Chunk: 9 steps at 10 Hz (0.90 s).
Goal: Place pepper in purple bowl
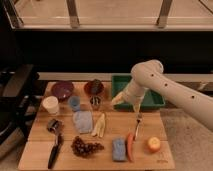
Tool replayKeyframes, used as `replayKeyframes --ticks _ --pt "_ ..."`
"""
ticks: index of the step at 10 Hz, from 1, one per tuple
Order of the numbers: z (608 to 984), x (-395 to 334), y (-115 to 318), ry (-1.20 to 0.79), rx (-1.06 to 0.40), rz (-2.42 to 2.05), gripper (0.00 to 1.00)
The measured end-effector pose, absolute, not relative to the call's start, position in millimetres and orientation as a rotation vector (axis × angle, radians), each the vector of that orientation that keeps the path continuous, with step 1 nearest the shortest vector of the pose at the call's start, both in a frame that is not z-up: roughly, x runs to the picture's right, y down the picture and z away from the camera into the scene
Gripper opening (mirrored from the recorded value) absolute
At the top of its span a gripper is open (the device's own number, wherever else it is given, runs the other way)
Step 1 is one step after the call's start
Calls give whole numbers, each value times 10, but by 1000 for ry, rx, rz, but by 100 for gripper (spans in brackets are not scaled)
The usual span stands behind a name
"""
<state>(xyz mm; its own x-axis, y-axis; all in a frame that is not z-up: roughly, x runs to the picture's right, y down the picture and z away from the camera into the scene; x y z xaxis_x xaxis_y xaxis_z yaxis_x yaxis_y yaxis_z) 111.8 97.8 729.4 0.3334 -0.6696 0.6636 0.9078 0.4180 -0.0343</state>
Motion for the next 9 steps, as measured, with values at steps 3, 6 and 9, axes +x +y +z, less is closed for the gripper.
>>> replayKeyframes --ticks 3,6,9 --pt "7308 1051 1078 -580 -482 -1137 80" --pt "7413 1099 1565 -563 -525 -1123 80" --pt "7615 1429 1977 -611 -563 -976 80"
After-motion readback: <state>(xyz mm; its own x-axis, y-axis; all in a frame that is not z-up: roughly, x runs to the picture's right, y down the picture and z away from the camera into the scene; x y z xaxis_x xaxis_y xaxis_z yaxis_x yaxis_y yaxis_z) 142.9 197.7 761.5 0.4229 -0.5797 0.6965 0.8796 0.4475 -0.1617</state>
